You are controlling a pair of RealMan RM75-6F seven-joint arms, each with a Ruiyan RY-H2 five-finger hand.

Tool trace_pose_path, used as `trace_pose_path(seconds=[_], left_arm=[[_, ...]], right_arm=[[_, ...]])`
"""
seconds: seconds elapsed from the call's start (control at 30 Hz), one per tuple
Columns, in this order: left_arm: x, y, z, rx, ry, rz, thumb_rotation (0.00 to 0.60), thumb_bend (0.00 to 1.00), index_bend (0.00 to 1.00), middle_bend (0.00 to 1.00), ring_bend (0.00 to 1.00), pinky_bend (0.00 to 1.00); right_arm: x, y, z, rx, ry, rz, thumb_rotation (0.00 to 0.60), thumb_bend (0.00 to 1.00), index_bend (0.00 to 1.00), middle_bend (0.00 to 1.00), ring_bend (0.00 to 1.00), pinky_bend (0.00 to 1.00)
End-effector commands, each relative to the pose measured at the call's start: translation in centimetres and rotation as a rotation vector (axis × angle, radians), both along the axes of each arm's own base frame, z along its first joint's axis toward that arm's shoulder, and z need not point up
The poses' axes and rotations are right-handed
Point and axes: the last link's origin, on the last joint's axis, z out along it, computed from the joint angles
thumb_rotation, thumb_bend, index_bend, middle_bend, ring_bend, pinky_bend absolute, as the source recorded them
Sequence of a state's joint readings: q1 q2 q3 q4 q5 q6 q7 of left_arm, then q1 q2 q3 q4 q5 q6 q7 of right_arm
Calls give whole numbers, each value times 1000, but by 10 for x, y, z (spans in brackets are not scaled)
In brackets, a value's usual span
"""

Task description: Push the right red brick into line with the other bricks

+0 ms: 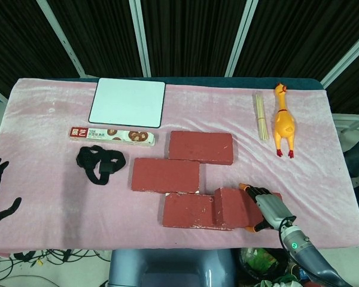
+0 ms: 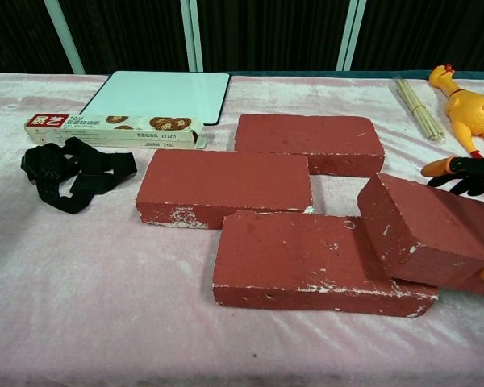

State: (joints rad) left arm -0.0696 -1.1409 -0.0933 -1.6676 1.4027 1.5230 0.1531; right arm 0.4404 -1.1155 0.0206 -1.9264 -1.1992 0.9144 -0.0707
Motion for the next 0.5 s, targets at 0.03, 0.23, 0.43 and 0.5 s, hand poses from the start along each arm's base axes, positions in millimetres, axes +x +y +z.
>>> trace_pose_path(seconds=[0.03,0.23,0.43,0.5], left_arm=[[0,0,0,1,0,0,600,246,99,60,0,0],[0,0,0,1,0,1,600,246,99,60,0,0],[0,0,0,2,-1,0,600,246,99,60,0,0],[0,0,0,3,-1,0,600,246,100,60,0,0]], right_arm=[[2,-1,-1,-9,-15,-8,600,0,20,177,298,102],[2,-2,-2,-23,-29,-19,600,7,84,218,306,102],[5,-5,2,-46,-35,-9,600,20,117,227,306,102],[7,-6,5,-58,-38,-3,600,23,122,232,306,102]])
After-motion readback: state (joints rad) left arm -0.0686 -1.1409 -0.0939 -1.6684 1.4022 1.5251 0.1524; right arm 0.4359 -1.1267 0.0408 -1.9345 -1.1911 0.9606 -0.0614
